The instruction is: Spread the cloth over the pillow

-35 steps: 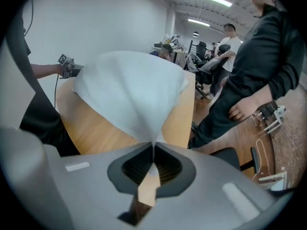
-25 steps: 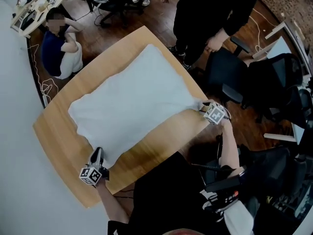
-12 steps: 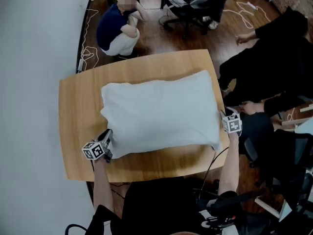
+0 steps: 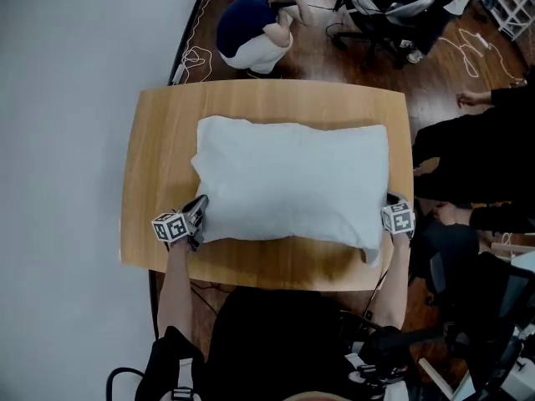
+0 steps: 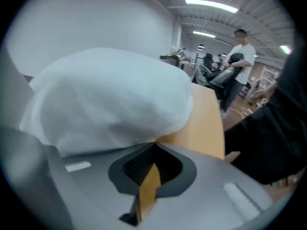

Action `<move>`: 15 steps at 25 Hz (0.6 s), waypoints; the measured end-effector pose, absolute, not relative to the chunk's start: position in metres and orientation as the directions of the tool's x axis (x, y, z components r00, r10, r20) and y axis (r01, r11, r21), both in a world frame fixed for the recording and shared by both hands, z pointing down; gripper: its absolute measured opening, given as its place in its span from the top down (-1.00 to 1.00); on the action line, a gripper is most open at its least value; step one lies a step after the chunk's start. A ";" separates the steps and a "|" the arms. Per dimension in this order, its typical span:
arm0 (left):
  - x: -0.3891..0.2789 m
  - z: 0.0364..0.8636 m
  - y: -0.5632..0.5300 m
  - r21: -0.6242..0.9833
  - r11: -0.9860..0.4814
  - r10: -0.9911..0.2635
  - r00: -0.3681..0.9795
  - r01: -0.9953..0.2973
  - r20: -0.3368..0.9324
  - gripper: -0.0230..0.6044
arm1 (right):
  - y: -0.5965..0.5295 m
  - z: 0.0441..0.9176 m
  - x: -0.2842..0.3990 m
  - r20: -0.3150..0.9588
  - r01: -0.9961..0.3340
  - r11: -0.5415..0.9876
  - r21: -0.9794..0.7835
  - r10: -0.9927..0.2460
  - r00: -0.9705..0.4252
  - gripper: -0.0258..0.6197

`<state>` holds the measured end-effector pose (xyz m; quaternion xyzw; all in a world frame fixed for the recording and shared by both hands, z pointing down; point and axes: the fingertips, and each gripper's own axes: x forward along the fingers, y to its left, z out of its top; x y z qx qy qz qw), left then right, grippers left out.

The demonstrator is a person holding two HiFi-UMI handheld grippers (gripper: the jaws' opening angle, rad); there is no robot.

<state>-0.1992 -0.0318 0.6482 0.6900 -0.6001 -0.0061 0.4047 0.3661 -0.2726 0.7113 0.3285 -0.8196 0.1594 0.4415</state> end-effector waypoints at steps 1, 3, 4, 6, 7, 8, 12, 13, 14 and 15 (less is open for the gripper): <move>-0.208 0.647 -0.028 0.567 0.052 -0.842 0.269 -0.822 0.467 0.92 | -0.276 0.703 0.388 0.824 -0.729 0.681 0.062 -0.447 -0.348 0.90; -0.221 0.638 -0.027 0.577 0.031 -0.862 0.270 -0.816 0.429 0.92 | -0.278 0.664 0.424 0.778 -0.809 0.573 0.127 -0.563 -0.277 0.90; -0.222 0.637 -0.022 0.576 0.015 -0.858 0.285 -0.818 0.428 0.92 | -0.274 0.640 0.429 0.746 -0.828 0.542 0.143 -0.609 -0.270 0.90; -0.217 0.664 0.006 0.502 0.010 -0.765 0.317 -0.865 0.561 0.92 | -0.247 0.606 0.416 0.703 -0.829 0.543 0.136 -0.642 -0.305 0.90; -0.213 0.689 0.028 0.425 0.004 -0.668 0.314 -0.905 0.674 0.92 | -0.226 0.597 0.405 0.695 -0.820 0.560 0.123 -0.638 -0.331 0.90; -0.210 0.712 0.047 0.346 -0.019 -0.572 0.294 -0.938 0.766 0.92 | -0.205 0.591 0.394 0.692 -0.810 0.575 0.114 -0.631 -0.351 0.90; -0.224 0.715 0.061 0.223 -0.114 -0.481 0.250 -0.968 0.841 0.92 | -0.145 0.577 0.374 0.691 -0.815 0.571 0.103 -0.630 -0.354 0.90; -0.236 0.701 0.051 0.207 -0.121 -0.516 0.240 -0.971 0.822 0.92 | -0.135 0.576 0.372 0.694 -0.822 0.561 0.099 -0.631 -0.347 0.90; -0.247 0.683 0.036 0.195 -0.121 -0.569 0.229 -0.973 0.790 0.92 | -0.127 0.574 0.370 0.698 -0.827 0.554 0.095 -0.630 -0.342 0.90; -0.256 0.663 0.016 0.191 -0.119 -0.631 0.223 -0.974 0.743 0.92 | -0.119 0.573 0.368 0.700 -0.830 0.550 0.091 -0.628 -0.339 0.90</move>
